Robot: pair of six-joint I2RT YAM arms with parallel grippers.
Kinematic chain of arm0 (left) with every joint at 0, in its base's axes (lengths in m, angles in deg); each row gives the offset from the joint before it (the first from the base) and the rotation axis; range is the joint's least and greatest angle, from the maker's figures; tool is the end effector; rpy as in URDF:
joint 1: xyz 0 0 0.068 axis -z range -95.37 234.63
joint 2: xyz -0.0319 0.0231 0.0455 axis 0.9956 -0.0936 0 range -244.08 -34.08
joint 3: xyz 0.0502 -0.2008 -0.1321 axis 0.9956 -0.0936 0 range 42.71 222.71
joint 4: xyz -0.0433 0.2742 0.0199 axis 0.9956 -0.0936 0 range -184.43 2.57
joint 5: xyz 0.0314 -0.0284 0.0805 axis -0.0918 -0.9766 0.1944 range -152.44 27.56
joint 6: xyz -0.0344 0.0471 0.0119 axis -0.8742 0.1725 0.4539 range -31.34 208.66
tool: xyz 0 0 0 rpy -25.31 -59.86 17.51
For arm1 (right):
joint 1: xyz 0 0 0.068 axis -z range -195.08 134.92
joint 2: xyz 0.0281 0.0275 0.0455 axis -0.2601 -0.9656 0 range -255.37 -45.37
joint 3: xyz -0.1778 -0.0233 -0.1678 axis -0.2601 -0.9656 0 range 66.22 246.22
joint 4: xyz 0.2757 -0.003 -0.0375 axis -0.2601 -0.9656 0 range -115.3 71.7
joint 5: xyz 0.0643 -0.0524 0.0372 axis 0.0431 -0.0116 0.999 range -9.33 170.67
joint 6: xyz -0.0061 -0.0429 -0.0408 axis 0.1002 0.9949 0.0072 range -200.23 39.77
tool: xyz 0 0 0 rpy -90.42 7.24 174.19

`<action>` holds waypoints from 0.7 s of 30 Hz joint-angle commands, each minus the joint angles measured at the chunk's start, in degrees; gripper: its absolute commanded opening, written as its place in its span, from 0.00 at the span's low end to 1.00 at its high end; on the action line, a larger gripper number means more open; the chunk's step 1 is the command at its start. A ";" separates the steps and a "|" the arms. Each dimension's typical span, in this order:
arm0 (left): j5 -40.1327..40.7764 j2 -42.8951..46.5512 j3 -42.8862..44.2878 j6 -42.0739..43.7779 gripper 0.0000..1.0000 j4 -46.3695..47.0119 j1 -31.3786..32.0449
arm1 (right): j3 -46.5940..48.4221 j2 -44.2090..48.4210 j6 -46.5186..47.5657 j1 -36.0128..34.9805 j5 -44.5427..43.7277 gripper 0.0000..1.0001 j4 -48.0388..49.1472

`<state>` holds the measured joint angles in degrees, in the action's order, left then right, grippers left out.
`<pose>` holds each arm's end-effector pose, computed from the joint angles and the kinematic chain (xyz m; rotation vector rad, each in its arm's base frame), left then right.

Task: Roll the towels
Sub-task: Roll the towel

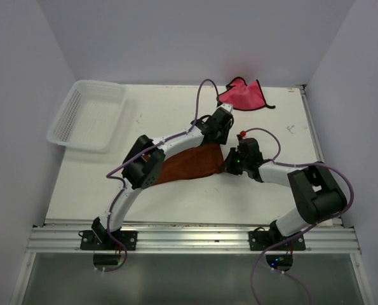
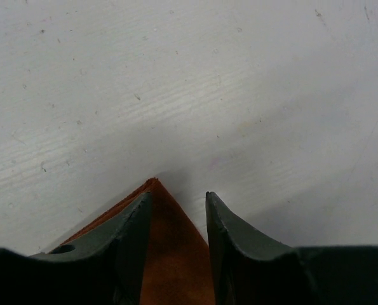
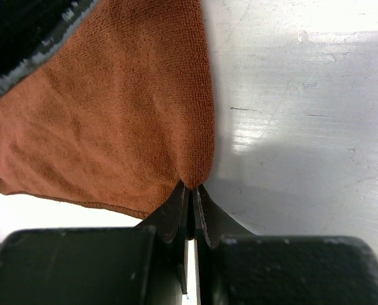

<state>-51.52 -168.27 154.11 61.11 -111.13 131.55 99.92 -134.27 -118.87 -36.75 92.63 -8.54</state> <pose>0.3683 -0.3817 0.1513 0.3134 2.3794 -0.3965 0.2722 0.1180 0.0845 0.2594 2.4594 0.7324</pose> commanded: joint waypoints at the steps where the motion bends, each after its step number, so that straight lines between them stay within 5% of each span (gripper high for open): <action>1: 3.32 0.42 0.49 -1.36 0.43 -0.64 0.28 | -2.40 -2.51 1.63 0.23 -3.88 0.00 -5.89; 21: 4.73 -4.94 2.60 -2.86 0.43 -4.42 0.72 | -1.17 0.22 3.82 0.23 -6.34 0.00 -9.23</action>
<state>-47.15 -171.66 155.33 59.69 -113.84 131.98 99.92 -133.05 -117.99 -36.77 90.64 -10.37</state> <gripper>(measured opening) 0.436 0.037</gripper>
